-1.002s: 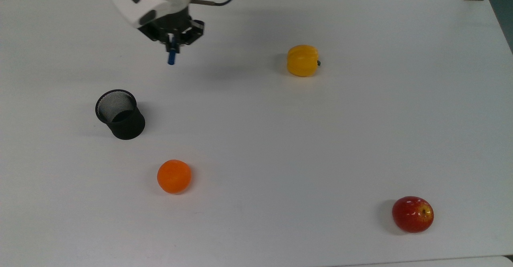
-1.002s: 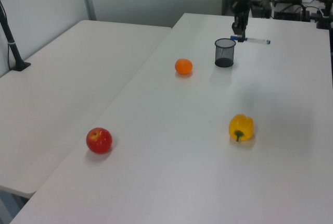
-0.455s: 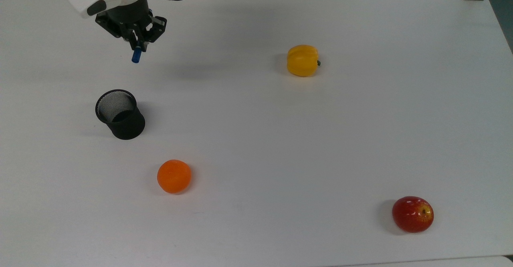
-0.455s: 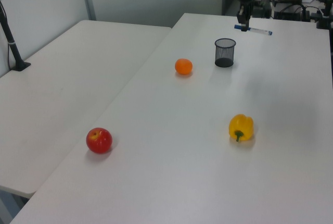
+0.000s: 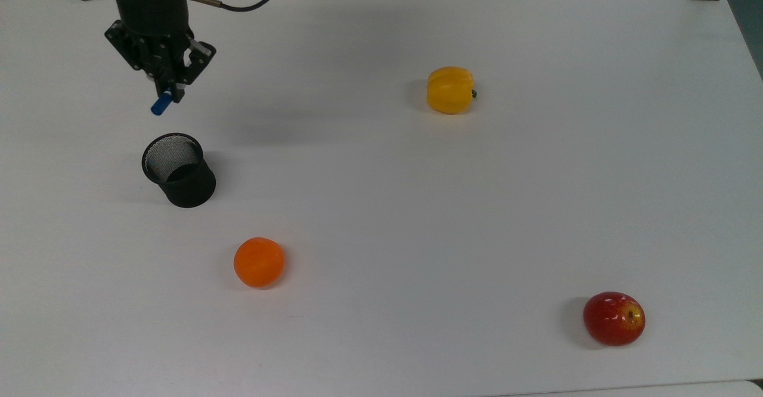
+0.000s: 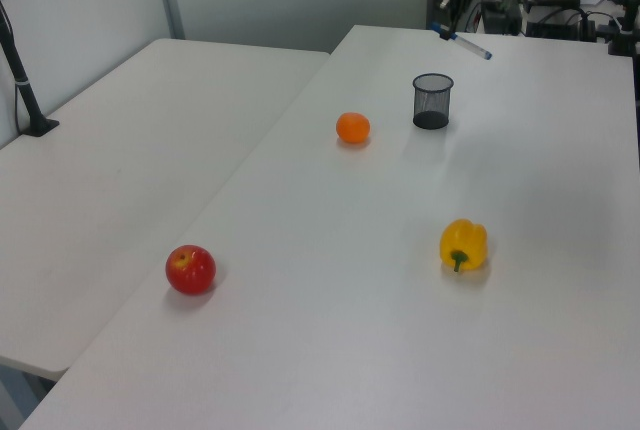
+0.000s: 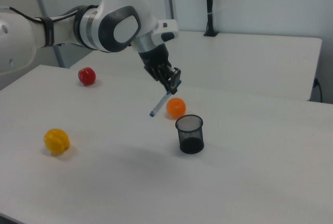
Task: Place marker
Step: 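Carry the marker over the black mesh pen cup, then lower the marker tip into the pen cup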
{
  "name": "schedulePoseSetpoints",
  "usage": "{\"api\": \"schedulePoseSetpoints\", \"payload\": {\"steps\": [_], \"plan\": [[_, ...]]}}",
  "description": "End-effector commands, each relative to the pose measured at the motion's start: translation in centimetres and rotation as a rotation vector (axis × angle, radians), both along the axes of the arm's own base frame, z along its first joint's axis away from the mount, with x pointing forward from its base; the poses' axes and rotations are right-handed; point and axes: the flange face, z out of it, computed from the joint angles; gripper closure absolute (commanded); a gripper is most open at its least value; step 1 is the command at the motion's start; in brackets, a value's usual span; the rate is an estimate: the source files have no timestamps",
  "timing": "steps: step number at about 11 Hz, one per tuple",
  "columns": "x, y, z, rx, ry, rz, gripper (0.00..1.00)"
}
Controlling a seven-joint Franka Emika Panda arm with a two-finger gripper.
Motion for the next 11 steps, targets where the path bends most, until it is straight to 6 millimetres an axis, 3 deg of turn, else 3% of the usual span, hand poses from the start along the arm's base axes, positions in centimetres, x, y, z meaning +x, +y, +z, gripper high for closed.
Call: {"api": "schedulePoseSetpoints", "payload": {"steps": [1,2,8,11], "plan": [[0.9,-1.3,-0.4,0.005,-0.159,-0.088,0.86],[1.1,-2.0,-0.4,-0.004,-0.200,-0.093,0.86],[3.4,-4.1,-5.2,-0.054,-0.289,-0.080,0.86],[4.2,-4.0,-8.0,-0.065,-0.282,-0.064,0.86]]}}
